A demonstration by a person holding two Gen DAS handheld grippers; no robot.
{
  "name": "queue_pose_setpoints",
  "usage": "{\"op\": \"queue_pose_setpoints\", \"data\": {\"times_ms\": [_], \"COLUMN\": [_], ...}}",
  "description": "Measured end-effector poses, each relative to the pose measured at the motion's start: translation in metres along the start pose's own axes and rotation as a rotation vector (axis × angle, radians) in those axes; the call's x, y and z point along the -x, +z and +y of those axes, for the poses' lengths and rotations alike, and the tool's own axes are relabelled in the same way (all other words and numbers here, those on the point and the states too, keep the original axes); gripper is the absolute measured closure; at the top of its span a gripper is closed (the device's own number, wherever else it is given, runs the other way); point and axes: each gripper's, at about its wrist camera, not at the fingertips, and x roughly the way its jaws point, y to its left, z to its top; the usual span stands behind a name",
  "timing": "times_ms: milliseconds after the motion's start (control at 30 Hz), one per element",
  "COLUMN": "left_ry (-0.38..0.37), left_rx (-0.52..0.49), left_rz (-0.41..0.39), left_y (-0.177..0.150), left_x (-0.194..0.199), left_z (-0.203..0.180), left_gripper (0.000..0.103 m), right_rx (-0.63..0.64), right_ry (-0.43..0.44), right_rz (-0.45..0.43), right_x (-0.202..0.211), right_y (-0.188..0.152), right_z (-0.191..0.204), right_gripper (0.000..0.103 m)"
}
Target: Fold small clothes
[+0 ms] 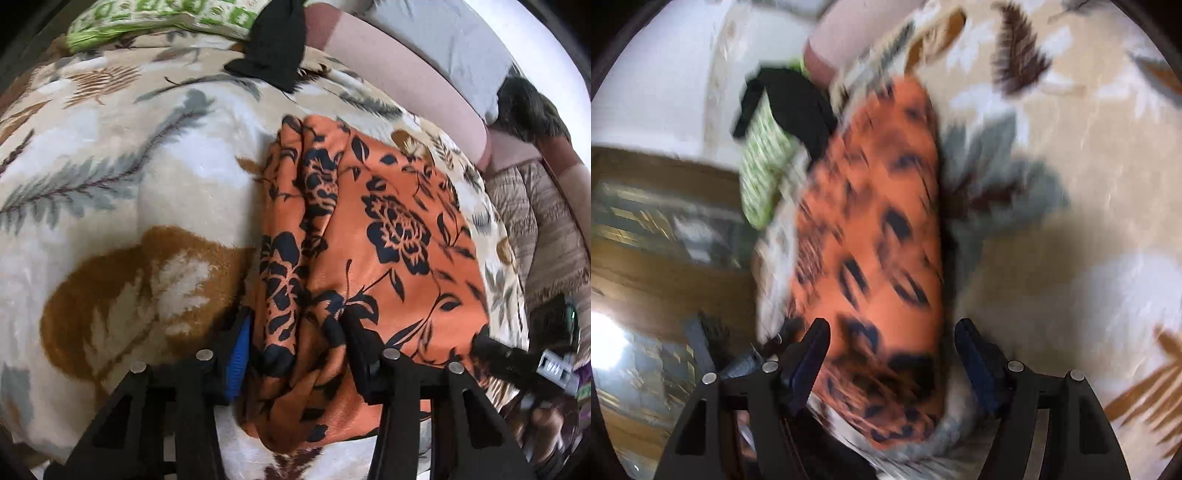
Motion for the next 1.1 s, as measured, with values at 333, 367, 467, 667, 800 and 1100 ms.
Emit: {"op": "queue_pose_setpoints", "data": {"times_ms": [333,367,467,667,800,1100], "left_ry": [0.071,0.077,0.082,0.093,0.106,0.068], "left_rx": [-0.103,-0.115,-0.121,-0.13,-0.12,-0.09], "left_rz": [-0.079,-0.08,-0.084,-0.102,-0.076,-0.084], "left_y": [-0.021,-0.023,-0.022,-0.021,-0.024,-0.023], "left_x": [0.04,0.041,0.042,0.045,0.033,0.036], "left_z": [-0.027,-0.029,-0.034,-0.038,-0.031,-0.025], "left_gripper": [0.049,0.049,0.049,0.049,0.049,0.047], "right_rx": [-0.039,-0.042,-0.026,0.049,0.033,0.016], "right_ry": [0.05,0.048,0.05,-0.029,-0.006,0.016], "right_rz": [-0.049,-0.038,-0.011,0.005,0.003,-0.061], "right_x": [0.025,0.023,0.015,0.013,0.01,0.035], "right_y": [-0.017,-0.02,-0.026,-0.028,-0.027,-0.018], "right_z": [0.0,-0.002,0.0,0.01,0.013,0.007], "right_gripper": [0.031,0.031,0.031,0.032,0.03,0.029]}}
